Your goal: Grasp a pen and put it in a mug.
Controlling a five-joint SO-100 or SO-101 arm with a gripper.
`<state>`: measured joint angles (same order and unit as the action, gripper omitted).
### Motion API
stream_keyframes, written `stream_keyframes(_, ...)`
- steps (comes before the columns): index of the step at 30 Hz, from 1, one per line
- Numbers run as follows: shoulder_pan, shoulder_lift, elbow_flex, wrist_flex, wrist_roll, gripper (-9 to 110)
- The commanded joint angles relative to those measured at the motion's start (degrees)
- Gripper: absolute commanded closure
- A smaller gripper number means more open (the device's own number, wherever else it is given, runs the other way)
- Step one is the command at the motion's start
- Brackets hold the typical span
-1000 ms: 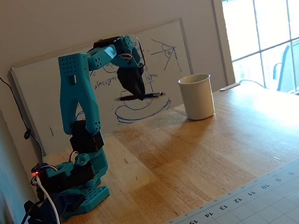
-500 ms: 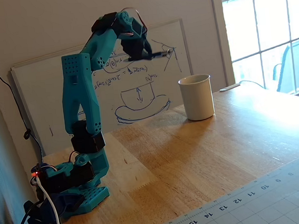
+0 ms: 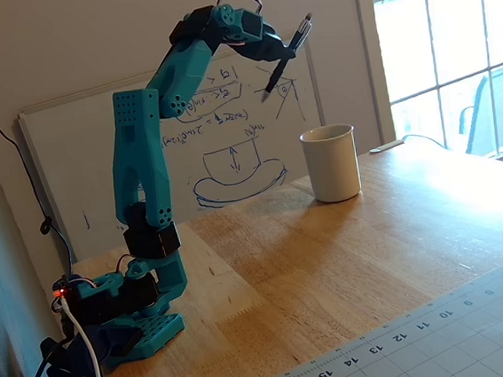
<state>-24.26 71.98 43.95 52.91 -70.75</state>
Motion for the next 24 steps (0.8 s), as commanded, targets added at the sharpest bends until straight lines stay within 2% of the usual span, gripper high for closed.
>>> stream_keyframes(1, 0.4, -0.7, -5.7, -2.0, -16.2, 102)
stream_keyframes(4, 0.4, -2.5, -5.7, -2.1, -27.2, 102)
stream_keyframes(8, 0.3, -4.0, -5.8, -2.1, -35.0, 102)
stream_keyframes(12, -0.2, -4.4, -5.9, -4.5, -35.3, 102)
stream_keyframes(20, -0.4, -7.1, -4.8, -21.8, -35.4, 102)
stream_keyframes(24, -0.4, -9.4, -4.7, -23.8, -35.4, 102)
